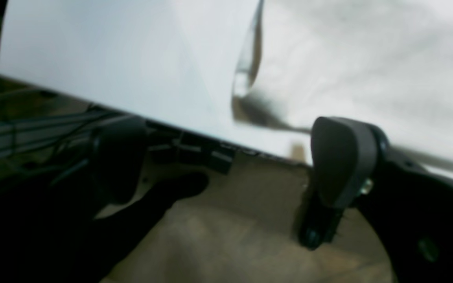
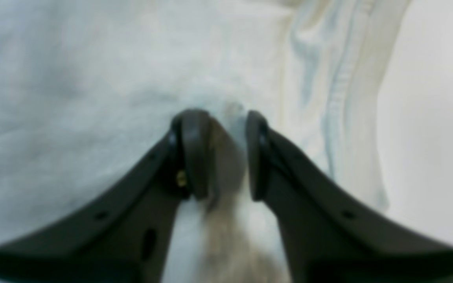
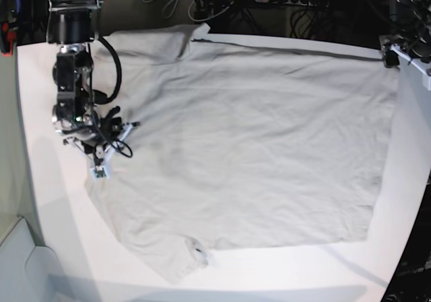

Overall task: Layout the t-shirt on the table in an organized manner, then fold the t-shirt properly
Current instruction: 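Release the shirt with the right gripper and move it to the sleeve, then grasp the sleeve edge with the right gripper and smooth it outward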

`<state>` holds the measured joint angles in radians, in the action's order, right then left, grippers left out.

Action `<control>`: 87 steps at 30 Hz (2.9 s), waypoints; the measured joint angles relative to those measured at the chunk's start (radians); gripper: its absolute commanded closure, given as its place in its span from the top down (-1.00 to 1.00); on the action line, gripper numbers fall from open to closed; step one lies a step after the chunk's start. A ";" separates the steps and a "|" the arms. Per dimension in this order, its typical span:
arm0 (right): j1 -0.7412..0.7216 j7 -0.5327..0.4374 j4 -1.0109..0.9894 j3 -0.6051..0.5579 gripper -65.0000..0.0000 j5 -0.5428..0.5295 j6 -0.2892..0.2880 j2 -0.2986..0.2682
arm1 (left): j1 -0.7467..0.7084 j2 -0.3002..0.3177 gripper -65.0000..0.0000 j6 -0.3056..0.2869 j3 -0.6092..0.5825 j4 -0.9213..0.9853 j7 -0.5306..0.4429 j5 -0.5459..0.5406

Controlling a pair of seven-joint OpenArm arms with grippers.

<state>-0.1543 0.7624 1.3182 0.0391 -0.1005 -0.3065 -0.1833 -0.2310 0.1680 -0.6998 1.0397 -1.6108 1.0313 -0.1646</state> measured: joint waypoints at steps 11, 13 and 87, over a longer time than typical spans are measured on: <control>-0.043 -0.071 -0.070 0.003 -0.81 0.001 0.000 -0.036 | 0.027 -0.004 1.00 0.000 -0.003 -0.095 0.060 0.002; -0.008 -0.065 -0.001 0.017 -0.81 0.007 0.000 -0.034 | 0.032 -0.003 1.00 0.000 -0.007 -0.095 0.051 -0.005; -0.549 -0.490 -0.872 -0.225 -0.88 -0.008 0.098 -0.042 | -0.207 -0.131 1.00 -0.001 0.011 -0.272 0.065 -0.140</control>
<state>-0.7029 0.2726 0.4465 -0.1860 -0.1081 -0.2085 -0.2249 -0.4377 0.0372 -0.7006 1.0512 -1.8832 1.0962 -0.3046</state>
